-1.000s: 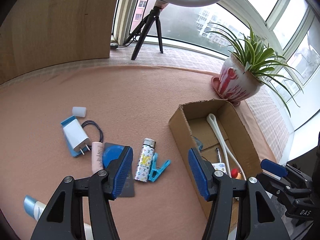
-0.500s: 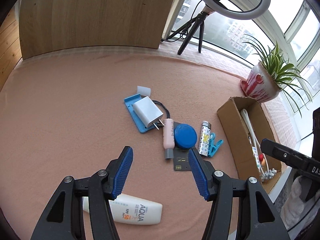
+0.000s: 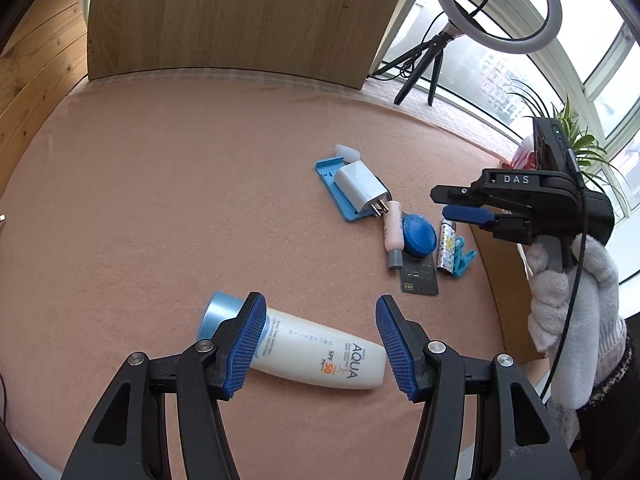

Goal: Organize objects
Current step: 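Move the right gripper to the blue round case on the black card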

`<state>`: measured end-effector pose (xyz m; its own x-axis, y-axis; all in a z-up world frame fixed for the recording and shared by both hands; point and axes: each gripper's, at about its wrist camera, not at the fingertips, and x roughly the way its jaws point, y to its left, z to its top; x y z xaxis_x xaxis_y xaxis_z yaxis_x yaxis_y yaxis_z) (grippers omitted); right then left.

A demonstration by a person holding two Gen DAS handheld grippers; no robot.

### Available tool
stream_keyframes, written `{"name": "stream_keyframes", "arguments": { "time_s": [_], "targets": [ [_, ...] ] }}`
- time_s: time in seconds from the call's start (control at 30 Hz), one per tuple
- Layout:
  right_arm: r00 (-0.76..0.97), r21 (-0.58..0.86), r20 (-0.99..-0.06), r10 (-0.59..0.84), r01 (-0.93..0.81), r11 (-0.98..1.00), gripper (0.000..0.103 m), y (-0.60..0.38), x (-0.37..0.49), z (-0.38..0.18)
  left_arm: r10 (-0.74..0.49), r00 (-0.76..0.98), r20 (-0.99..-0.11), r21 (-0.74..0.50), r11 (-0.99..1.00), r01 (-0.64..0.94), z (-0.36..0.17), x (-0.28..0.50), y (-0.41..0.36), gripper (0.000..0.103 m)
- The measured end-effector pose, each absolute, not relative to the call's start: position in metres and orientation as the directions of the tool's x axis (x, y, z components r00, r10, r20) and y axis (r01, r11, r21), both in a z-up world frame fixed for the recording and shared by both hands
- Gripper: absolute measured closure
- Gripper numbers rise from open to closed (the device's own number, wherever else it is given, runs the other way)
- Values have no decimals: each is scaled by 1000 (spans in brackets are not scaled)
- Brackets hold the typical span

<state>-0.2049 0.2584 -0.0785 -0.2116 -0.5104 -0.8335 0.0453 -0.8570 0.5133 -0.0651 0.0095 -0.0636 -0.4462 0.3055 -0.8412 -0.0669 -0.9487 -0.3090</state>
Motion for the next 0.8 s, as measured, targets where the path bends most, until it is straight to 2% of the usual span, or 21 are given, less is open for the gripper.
{"name": "stream_keyframes", "arguments": {
  "time_s": [0.13,0.2,0.43,0.53,0.8],
  "targets": [
    [-212,452,-867,-451,47,-891,74,244,-223,-91,314,-440,-841,-318,-946,-67,-65,-53,5,43],
    [-204,436,-878,-434,37,-899,79,238,-230,-99,319,-438,-841,-323,-944,-68,-66,-48,4,43],
    [-200,475,-866,-458,-45,-879,81,228,-244,-118,326,-435,-840,-336,-940,-56,-68,-39,-2,43],
    [-208,438,-880,-426,-10,-899,81,212,-248,-117,325,-433,-841,-337,-940,-52,-68,-37,-5,43],
    [-73,476,-869,-490,150,-866,83,162,-219,-122,327,-437,-838,-343,-938,-43,-69,-34,-9,43]
  ]
}}
